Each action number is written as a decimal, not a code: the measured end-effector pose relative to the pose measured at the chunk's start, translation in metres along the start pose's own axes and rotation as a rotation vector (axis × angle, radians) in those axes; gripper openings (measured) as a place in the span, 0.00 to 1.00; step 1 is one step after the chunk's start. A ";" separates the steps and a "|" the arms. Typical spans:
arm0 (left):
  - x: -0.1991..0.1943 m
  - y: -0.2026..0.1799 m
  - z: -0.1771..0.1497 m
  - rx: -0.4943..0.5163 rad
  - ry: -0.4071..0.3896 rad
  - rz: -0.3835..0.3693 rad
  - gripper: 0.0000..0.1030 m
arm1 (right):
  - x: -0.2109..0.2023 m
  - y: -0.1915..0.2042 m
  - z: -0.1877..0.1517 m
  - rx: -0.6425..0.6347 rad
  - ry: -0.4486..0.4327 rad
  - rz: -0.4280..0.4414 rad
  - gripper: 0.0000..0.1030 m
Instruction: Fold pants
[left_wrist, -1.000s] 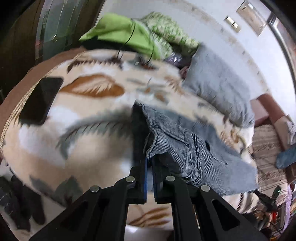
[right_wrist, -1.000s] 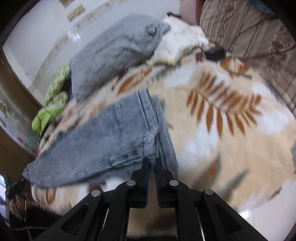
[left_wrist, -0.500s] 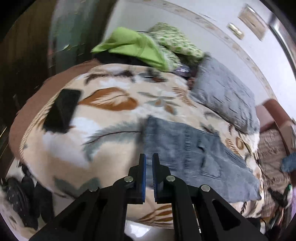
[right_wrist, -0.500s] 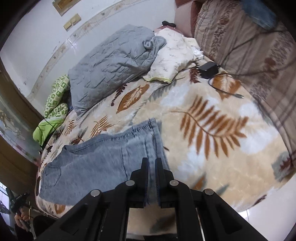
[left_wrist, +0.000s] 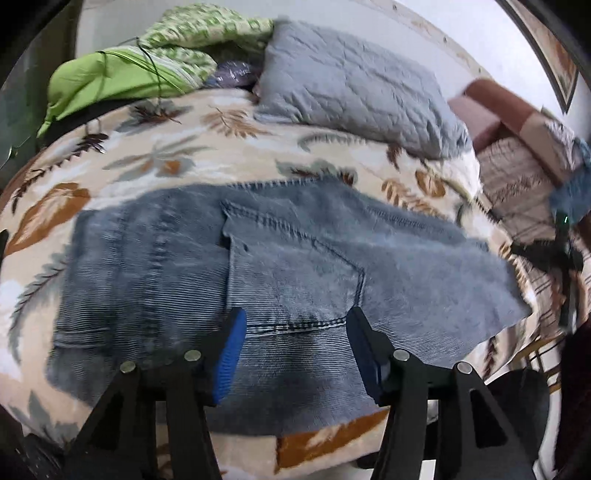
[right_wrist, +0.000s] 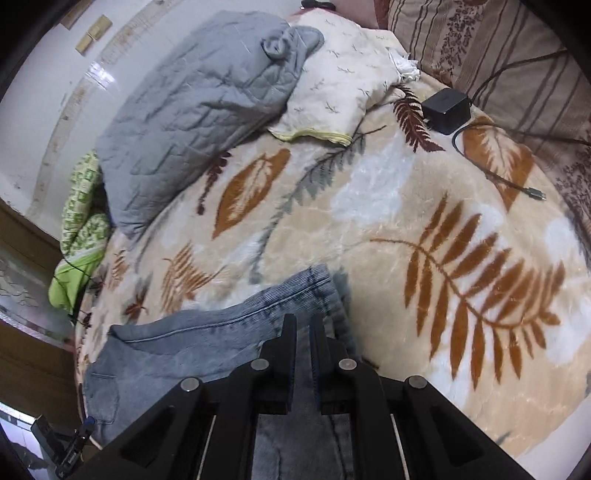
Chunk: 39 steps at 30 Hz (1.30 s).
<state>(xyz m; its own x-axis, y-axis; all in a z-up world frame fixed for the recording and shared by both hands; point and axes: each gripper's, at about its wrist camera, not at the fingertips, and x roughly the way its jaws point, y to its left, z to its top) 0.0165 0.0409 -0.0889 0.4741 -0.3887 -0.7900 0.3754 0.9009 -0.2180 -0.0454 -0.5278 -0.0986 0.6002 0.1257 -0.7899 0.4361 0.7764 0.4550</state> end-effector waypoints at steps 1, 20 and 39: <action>0.007 0.001 -0.002 0.003 0.013 0.013 0.55 | 0.003 -0.002 0.001 0.002 0.005 -0.002 0.08; 0.006 -0.007 -0.001 0.029 -0.090 0.068 0.59 | 0.007 -0.014 -0.010 0.059 0.052 0.066 0.71; 0.048 -0.086 0.106 0.262 -0.023 0.034 0.59 | 0.035 0.009 -0.011 -0.034 0.091 0.029 0.18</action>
<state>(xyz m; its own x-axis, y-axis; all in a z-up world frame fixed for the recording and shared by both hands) 0.0916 -0.0759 -0.0475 0.5072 -0.3660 -0.7802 0.5505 0.8342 -0.0335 -0.0276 -0.5099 -0.1271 0.5486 0.2030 -0.8111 0.3950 0.7921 0.4654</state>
